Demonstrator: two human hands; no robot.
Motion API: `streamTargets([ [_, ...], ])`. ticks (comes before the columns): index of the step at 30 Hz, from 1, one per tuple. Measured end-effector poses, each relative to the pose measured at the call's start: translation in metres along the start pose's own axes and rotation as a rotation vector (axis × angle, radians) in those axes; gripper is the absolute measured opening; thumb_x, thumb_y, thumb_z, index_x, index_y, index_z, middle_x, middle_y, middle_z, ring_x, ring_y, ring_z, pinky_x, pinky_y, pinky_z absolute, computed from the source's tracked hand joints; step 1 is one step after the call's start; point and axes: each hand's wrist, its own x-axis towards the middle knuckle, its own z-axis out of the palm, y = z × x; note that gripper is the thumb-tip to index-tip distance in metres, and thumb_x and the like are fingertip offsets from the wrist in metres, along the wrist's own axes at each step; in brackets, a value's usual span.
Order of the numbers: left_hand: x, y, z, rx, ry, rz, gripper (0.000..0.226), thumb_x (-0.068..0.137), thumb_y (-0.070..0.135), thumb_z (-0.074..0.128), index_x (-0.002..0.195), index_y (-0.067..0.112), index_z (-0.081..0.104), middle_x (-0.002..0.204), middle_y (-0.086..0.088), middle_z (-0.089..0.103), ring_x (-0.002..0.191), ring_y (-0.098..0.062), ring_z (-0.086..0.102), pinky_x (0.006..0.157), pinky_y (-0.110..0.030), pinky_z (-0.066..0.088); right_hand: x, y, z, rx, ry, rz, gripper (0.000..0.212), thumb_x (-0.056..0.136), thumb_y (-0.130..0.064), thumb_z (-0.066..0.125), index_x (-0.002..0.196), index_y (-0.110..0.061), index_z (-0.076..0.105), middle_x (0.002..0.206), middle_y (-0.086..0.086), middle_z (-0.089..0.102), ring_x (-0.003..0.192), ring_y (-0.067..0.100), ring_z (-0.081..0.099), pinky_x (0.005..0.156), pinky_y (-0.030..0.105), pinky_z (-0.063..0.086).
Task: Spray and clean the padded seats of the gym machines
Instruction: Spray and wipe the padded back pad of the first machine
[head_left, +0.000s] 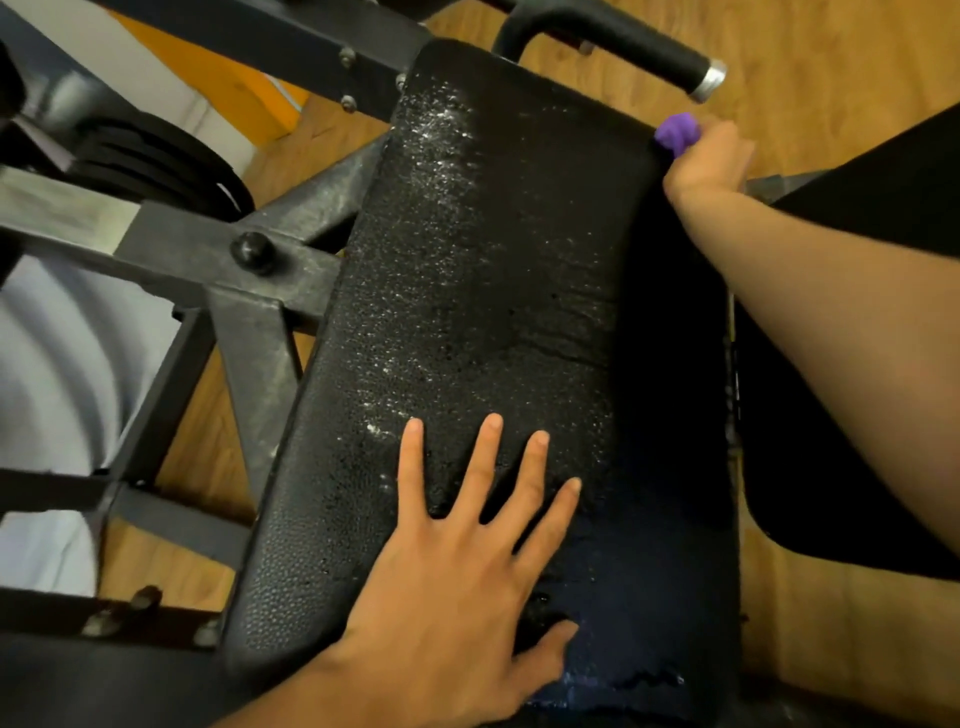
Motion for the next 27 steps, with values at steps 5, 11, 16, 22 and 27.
streamTargets([
  [5,0.002,0.000,-0.001,0.001,-0.004,-0.004,0.095,0.079,0.078,0.051,0.153,0.020,0.045,0.162,-0.017,0.034,0.150,-0.049,0.024,0.107,-0.085,0.009,0.008,0.004,-0.008,-0.190,-0.016,-0.024,0.034,0.102,-0.021,0.045,0.129,-0.016,0.065,0.135,0.008,0.062,0.128,0.026,0.054,0.102,0.029,0.039],
  [11,0.001,0.002,-0.006,0.024,0.009,-0.001,0.093,0.078,0.075,0.055,0.152,0.018,0.048,0.160,-0.018,0.037,0.148,-0.050,0.028,0.105,-0.085,0.012,-0.068,0.022,-0.018,-0.319,0.014,-0.172,0.033,0.094,-0.008,0.048,0.124,-0.017,0.060,0.125,0.016,0.062,0.119,0.037,0.056,0.096,0.042,0.044],
  [16,0.000,0.004,-0.008,0.038,-0.004,0.009,0.091,0.080,0.075,0.054,0.151,0.018,0.048,0.160,-0.019,0.038,0.147,-0.051,0.030,0.105,-0.084,0.012,-0.149,0.039,-0.038,-0.271,-0.049,-0.229,0.036,0.093,-0.001,0.049,0.124,-0.015,0.059,0.132,0.013,0.060,0.128,0.036,0.053,0.105,0.049,0.044],
  [22,0.001,0.005,-0.010,0.044,-0.007,0.016,0.092,0.081,0.075,0.053,0.152,0.017,0.047,0.160,-0.020,0.037,0.148,-0.051,0.028,0.105,-0.084,0.012,-0.251,0.071,-0.058,-0.210,-0.005,-0.189,0.046,0.098,0.000,0.050,0.140,-0.017,0.055,0.155,0.005,0.043,0.148,0.022,0.031,0.123,0.041,0.026],
  [27,0.002,0.005,-0.008,0.031,-0.014,0.009,0.092,0.081,0.074,0.054,0.152,0.017,0.046,0.161,-0.020,0.035,0.148,-0.050,0.027,0.106,-0.085,0.011,-0.212,0.068,-0.043,-0.176,0.025,-0.204,0.045,0.096,0.005,0.047,0.135,-0.014,0.059,0.152,0.010,0.046,0.147,0.024,0.034,0.122,0.040,0.026],
])
